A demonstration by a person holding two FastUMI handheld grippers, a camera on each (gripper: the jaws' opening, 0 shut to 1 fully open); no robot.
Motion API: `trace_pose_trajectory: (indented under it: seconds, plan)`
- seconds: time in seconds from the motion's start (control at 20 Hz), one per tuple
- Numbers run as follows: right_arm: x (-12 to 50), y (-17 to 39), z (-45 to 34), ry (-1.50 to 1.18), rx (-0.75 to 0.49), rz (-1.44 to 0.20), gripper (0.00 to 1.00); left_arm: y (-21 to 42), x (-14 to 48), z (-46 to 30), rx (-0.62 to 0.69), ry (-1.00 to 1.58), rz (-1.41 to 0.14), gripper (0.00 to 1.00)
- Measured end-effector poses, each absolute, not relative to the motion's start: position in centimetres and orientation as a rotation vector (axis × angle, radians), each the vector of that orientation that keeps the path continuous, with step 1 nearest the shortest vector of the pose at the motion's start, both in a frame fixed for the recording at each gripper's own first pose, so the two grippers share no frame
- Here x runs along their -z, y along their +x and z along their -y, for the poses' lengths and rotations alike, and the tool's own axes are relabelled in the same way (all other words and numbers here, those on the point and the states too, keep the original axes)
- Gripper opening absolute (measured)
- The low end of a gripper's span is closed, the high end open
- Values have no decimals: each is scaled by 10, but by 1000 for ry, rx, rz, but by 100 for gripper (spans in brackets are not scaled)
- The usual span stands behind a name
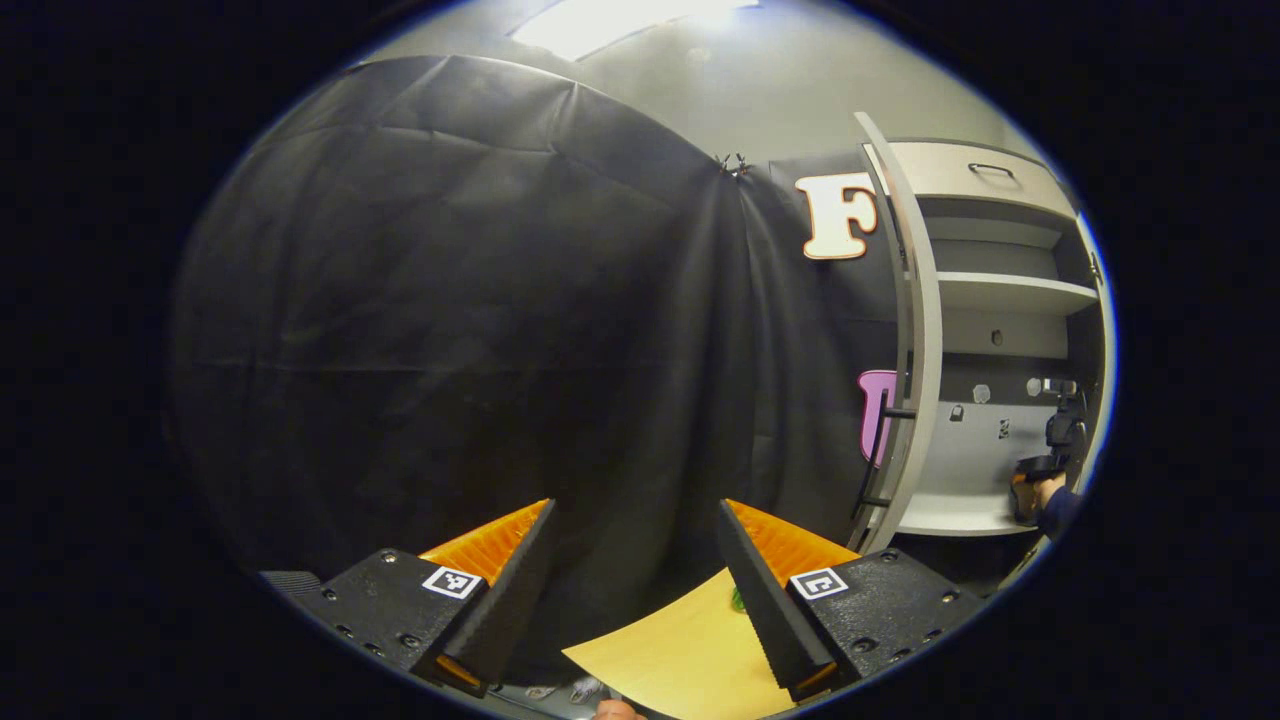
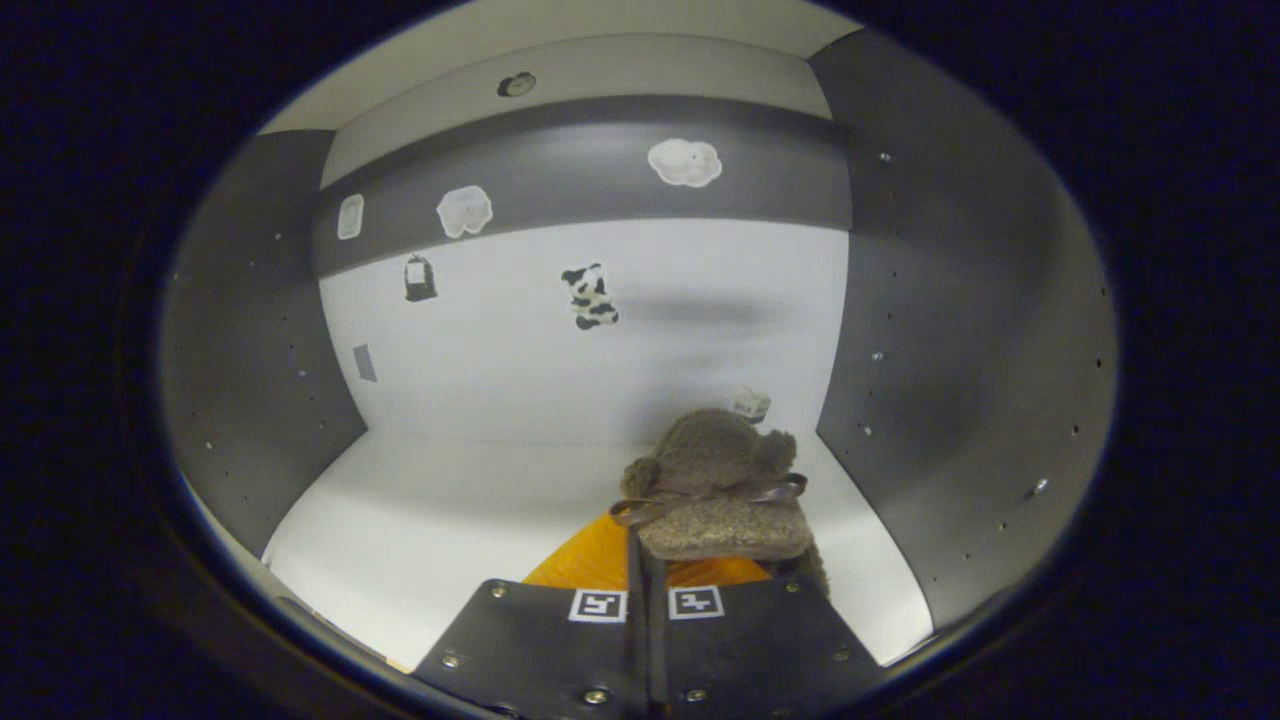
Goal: Grab one shoe with the right hand and put it into the shoe cabinet, grab the other shoe with the left hand and put it into the shoe cabinet; then close the right door with the right hand and the left door with the left hand.
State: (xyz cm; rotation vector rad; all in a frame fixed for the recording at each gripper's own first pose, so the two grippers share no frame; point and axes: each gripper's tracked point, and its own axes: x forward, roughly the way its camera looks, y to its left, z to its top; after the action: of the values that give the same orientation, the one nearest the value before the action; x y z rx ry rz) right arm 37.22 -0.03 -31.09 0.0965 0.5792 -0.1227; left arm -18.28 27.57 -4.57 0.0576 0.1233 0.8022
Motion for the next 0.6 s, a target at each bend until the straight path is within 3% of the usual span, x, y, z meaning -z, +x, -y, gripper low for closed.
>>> trace_pose_trajectory:
  seconds: [0.2,0.35,0.4,0.45,0.55,0.6]
  plan:
    - [314,374,3,132,138,-601,0,-182,45,-271,-781,47,-125,93]
    - [312,372,-2,194,114,-627,7,-179,45,-261,-746,49,-118,96]
    - [309,371,-6,221,97,-629,11,-174,45,-254,-732,51,-115,96]
    - [305,370,-7,232,92,-629,31,-169,43,-250,-718,51,-109,93]
    - [297,361,-8,237,86,-629,51,-162,39,-243,-687,50,-96,93]
    - [292,355,-9,233,78,-628,51,-159,38,-238,-668,50,-91,93]
